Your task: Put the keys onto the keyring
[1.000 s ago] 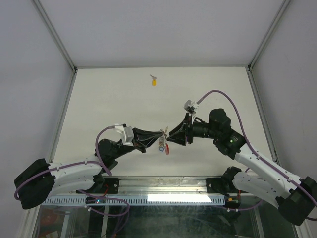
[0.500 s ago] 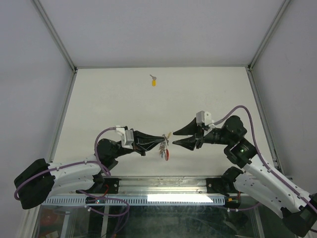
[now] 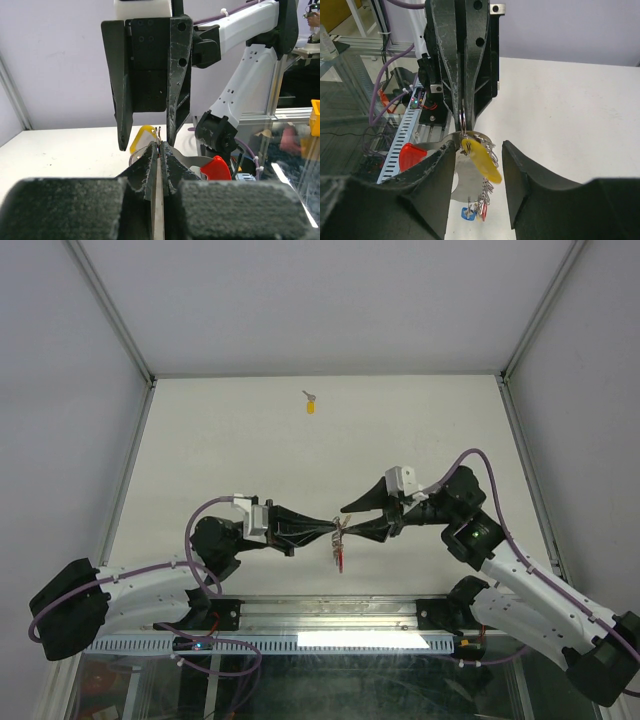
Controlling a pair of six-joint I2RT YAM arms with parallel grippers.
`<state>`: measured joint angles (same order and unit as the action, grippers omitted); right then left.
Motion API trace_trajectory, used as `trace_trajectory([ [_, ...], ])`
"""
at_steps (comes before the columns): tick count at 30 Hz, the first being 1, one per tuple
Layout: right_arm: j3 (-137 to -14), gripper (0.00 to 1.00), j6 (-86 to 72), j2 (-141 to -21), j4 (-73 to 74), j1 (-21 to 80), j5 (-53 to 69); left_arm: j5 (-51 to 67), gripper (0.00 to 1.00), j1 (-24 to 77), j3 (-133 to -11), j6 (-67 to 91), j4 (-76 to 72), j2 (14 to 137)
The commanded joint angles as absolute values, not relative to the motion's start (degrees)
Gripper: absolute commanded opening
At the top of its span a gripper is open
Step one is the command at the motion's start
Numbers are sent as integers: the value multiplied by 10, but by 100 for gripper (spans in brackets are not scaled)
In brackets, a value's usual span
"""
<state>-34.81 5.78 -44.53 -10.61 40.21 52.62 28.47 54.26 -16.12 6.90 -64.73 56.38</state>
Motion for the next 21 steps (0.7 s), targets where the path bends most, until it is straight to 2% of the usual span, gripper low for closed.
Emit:
trace_trajectory([
  [1, -356, 45, 35, -443, -183, 400, 555, 308, 0, 538, -189, 77, -688, 568],
  [9, -346, 36, 10, -458, -208, 400, 583, 312, 0, 538, -196, 75, -689, 576],
  [21, -348, 27, 36, -454, -155, 400, 578, 313, 0, 538, -200, 73, -689, 578],
])
